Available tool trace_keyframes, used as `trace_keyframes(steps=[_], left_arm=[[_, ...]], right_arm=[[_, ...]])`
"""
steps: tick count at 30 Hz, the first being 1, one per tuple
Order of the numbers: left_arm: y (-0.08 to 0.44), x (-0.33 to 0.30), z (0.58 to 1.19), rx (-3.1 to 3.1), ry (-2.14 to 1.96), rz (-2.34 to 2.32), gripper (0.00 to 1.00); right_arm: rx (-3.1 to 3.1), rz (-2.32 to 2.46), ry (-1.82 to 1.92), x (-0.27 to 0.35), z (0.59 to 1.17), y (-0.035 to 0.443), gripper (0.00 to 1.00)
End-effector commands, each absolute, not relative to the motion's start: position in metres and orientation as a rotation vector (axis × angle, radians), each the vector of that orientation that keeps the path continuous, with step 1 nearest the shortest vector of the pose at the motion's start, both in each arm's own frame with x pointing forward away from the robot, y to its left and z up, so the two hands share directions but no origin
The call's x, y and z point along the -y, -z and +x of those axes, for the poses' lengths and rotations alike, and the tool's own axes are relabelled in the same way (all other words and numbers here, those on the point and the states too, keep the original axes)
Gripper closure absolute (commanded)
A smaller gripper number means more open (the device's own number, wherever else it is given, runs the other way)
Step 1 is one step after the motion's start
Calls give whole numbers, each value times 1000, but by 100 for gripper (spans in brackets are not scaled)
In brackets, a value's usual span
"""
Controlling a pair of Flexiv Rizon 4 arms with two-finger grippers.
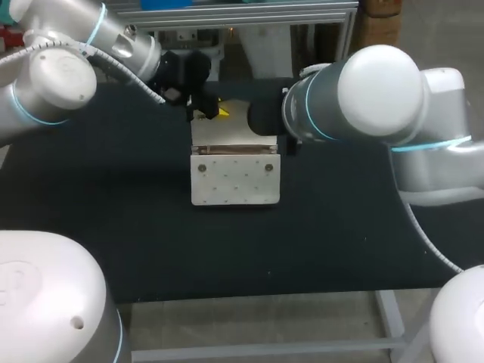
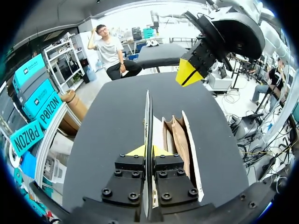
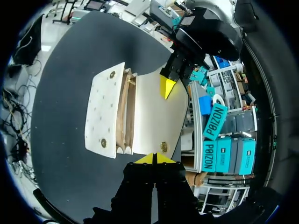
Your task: Pick up the bag, open it, inspect its contents, close it, and place it on the opposite side
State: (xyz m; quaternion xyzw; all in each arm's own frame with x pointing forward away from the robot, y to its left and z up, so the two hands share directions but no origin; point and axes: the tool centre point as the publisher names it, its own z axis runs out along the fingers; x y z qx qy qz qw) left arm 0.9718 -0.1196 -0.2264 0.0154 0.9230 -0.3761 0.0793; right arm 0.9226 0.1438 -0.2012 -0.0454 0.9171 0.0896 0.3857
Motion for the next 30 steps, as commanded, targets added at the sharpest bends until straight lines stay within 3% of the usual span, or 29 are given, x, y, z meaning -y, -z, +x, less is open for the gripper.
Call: trace_keyframes(steps=[1,18,23,30], left_arm=[[242,133,994,-2859,1149,98,100],[274,126,1013,-2724,1101,73,100],[282,124,1014,-2679,1075,62,100],[292,128,1012,-2658,1038,77,100]], right_arm=[[-2291,-111,-229,-140,916,204,100],[-2331,-192,-221,-149,914,232,100],[-2351,-233,-229,-155,915,246,90],[-2399,-256,-246,-160,915,269,90]])
